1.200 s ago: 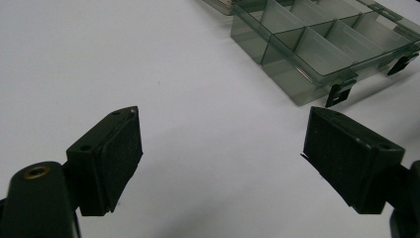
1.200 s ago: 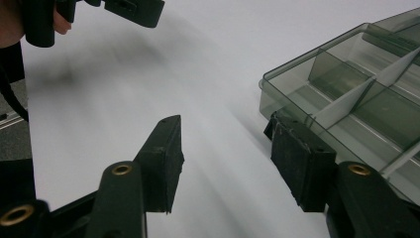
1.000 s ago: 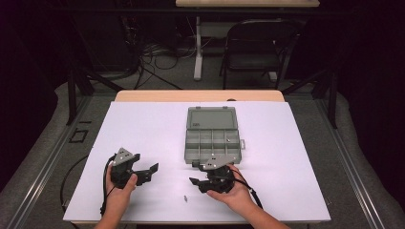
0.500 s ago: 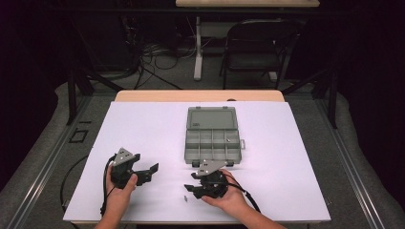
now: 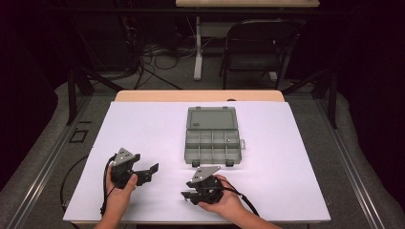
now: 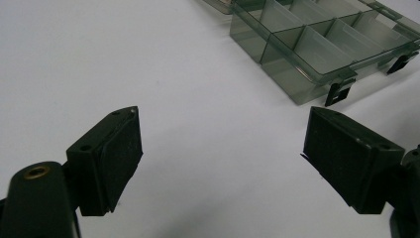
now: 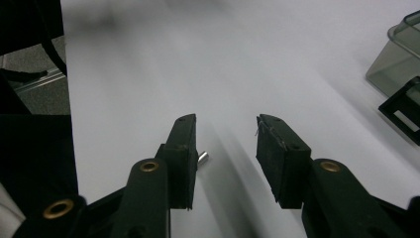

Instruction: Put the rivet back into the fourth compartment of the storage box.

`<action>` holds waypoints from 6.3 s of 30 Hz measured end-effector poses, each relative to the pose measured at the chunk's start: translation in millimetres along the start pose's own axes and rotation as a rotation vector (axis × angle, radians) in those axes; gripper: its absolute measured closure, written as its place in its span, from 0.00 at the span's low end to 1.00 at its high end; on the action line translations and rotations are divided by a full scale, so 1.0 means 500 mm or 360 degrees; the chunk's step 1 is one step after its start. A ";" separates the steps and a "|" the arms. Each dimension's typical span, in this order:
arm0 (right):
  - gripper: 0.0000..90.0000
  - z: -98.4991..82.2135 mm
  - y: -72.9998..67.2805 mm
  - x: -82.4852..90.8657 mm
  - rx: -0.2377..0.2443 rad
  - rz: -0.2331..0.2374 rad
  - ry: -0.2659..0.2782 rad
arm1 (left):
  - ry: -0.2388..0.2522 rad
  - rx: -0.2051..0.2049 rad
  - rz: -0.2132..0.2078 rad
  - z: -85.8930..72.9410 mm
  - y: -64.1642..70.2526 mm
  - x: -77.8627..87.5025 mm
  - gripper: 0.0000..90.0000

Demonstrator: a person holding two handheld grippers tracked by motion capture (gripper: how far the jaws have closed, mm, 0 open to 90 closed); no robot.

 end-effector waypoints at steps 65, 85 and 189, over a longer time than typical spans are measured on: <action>0.93 0.013 0.032 0.043 -0.0068 0.0001 0.0086 | 0.0004 -0.0006 0.0006 0.001 -0.001 0.000 0.17; 0.93 0.023 0.083 0.094 -0.0101 -0.0100 0.0106 | 0.0004 0.0017 0.0010 0.003 -0.003 0.000 0.17; 0.93 -0.025 0.381 0.211 -0.0468 -0.0672 0.0030 | 0.0024 -0.0015 0.0003 0.006 0.003 0.000 0.17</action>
Point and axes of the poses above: each handheld gripper's, and its own axes: x roughly backward along the jaws, z roughly out of its top, y roughly to its right, the point moved 4 cm from there along -x, roughly forward along the jaws, and after that the axes turned 12 degrees about x, right-handed, at the moved point
